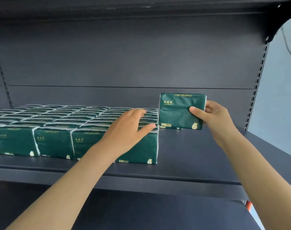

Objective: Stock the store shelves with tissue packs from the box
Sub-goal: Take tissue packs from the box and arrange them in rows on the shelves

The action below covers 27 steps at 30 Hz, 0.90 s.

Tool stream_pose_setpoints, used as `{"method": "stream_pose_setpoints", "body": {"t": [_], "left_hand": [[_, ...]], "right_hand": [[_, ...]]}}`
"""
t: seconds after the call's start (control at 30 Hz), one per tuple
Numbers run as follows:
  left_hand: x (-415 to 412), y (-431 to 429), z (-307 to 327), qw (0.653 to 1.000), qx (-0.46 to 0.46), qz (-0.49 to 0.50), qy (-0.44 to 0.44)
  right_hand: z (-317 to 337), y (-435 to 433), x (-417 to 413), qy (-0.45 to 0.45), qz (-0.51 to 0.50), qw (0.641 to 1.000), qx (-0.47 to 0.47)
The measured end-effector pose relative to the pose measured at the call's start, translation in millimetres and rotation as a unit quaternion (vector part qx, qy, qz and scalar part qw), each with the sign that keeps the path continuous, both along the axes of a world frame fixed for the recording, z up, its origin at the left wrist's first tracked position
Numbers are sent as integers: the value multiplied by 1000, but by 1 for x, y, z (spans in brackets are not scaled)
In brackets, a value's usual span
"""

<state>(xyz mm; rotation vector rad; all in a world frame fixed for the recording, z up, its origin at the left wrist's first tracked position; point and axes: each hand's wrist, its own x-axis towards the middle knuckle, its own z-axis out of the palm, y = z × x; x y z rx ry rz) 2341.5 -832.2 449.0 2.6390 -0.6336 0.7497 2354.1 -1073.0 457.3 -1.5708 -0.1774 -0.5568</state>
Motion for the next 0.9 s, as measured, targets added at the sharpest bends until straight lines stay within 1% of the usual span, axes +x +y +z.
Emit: {"method": "stream_pose_setpoints", "body": {"t": [0.03, 0.07, 0.13, 0.2, 0.27, 0.4, 0.5, 0.57, 0.7, 0.8, 0.9], "left_hand": [[3, 0, -4, 997, 75, 22, -17], [6, 0, -8, 990, 129, 36, -35], [11, -3, -15, 981, 178, 46, -58], [22, -2, -24, 978, 182, 32, -99], [31, -1, -31, 972, 191, 41, -128], [39, -1, -35, 969, 203, 38, -132], [41, 0, -37, 972, 191, 32, -131], [40, -1, -39, 974, 175, 26, -143], [39, -1, -43, 973, 169, 18, -154], [38, 0, -41, 974, 175, 14, -140], [39, 0, -42, 970, 185, 20, -156]], "right_hand": [[-3, -4, 12, 9, -18, 1000, -11], [-7, -8, 26, 21, -34, 999, -22], [-14, -15, 55, 51, -63, 995, -54], [-21, -21, 85, 77, -92, 986, -117], [-29, -24, 111, 98, -116, 972, -179], [-50, -22, 146, 115, -133, 965, -192], [-62, -15, 161, 131, -157, 941, -270], [-67, -12, 172, 124, -180, 926, -308], [-70, -5, 181, 138, -200, 911, -333], [-73, -4, 183, 142, -202, 911, -331], [-71, -7, 180, 143, -195, 914, -325]]}}
